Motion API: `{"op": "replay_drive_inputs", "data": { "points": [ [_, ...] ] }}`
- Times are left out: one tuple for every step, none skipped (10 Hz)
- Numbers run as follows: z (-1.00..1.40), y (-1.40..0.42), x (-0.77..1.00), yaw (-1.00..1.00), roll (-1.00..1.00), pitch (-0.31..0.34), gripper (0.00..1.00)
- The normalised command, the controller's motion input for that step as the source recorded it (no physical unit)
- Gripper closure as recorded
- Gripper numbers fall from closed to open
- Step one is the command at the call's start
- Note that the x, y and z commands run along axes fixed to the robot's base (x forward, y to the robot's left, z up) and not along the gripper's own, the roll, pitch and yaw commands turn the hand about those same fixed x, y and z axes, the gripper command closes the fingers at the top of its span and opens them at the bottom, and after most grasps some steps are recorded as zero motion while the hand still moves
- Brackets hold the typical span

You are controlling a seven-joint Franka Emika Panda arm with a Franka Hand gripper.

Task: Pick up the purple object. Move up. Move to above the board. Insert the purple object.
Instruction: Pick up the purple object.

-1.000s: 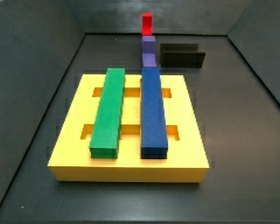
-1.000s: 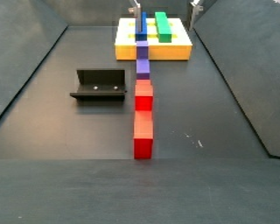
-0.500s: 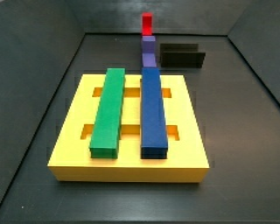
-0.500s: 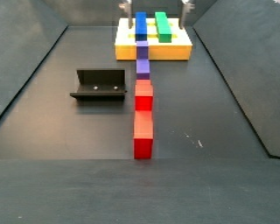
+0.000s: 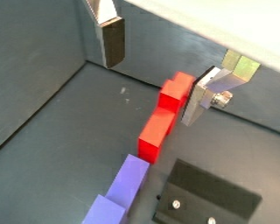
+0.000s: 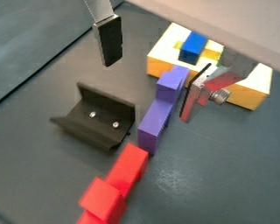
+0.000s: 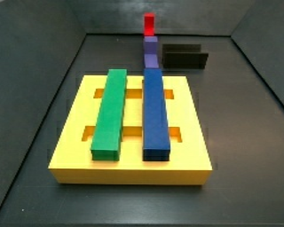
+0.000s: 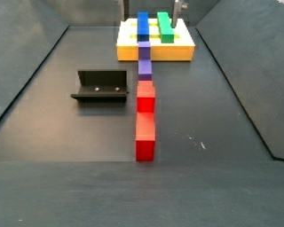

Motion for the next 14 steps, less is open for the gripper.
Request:
{"op": "replay_drive_inputs", "data": {
  "points": [
    [-0.14, -0.35, 0.13, -0.69, -0.06, 0.0, 0.0],
    [-0.22, -0.46, 0.02, -0.69, 0.0, 0.009, 0.0],
    [-0.35, -0.41, 0.0, -0.76, 0.0, 0.041, 0.0],
    [-0.44, -0.37, 0.0, -0.79, 0.0, 0.091, 0.0],
    [-0.39, -0.33, 0.0, -0.81, 0.02, 0.116, 0.0],
    [-0.33, -0.32, 0.0, -0.81, 0.03, 0.114, 0.0],
    [-0.28, -0.3, 0.0, -0.82, 0.04, 0.11, 0.0],
    [-0.25, -0.29, 0.0, -0.83, 0.05, 0.111, 0.0],
    [-0.24, -0.27, 0.0, -0.83, 0.05, 0.111, 0.0],
    [-0.25, -0.26, 0.0, -0.83, 0.06, 0.107, 0.0],
    [-0.27, -0.25, 0.0, -0.84, 0.06, 0.067, 0.0],
    [-0.29, -0.23, 0.0, -0.85, 0.07, 0.066, 0.0],
    [-0.24, -0.17, 0.0, -0.81, 0.13, 0.086, 0.0],
    [-0.15, -0.13, 0.0, -0.69, 0.25, 0.139, 0.0]
  ]
}}
